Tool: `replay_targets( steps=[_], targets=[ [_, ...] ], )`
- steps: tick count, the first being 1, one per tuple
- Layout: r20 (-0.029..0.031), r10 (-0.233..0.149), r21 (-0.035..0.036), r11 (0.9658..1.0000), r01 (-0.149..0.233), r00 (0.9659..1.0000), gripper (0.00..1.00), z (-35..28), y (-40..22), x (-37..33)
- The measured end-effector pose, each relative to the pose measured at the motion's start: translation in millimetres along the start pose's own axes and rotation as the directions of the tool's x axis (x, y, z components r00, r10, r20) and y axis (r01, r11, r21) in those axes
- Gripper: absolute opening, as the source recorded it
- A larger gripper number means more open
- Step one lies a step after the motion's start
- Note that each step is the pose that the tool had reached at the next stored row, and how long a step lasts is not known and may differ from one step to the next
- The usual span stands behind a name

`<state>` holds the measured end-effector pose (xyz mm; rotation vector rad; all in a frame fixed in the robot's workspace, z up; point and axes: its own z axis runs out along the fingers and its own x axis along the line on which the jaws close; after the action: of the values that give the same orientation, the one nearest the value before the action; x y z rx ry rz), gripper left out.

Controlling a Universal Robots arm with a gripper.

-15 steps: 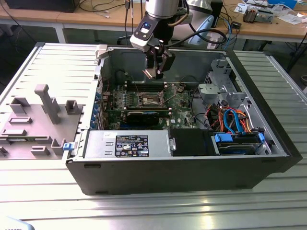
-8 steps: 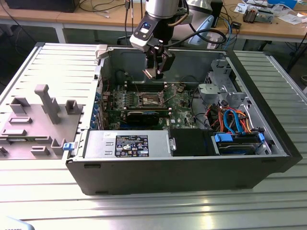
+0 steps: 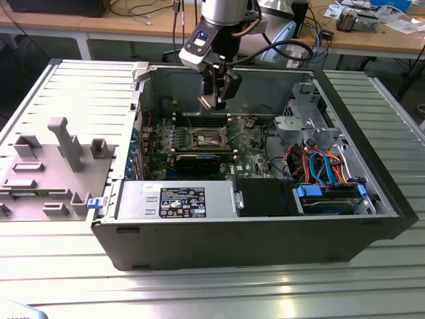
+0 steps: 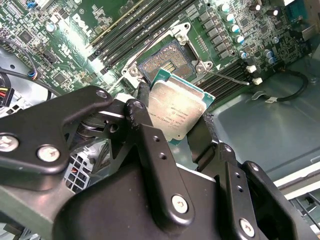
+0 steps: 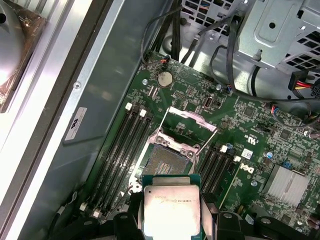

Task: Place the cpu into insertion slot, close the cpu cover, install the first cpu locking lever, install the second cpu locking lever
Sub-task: 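Place the cpu into insertion slot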

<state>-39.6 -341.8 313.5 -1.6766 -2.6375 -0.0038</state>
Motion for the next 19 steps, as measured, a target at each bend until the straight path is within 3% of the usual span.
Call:
replay_targets(
  steps=[19],
  targets=[
    [-0.0001,0.02,-0.0002,0.9998,-0.02,0.9998,0.55,0.3,0.0,0.0]
  ],
)
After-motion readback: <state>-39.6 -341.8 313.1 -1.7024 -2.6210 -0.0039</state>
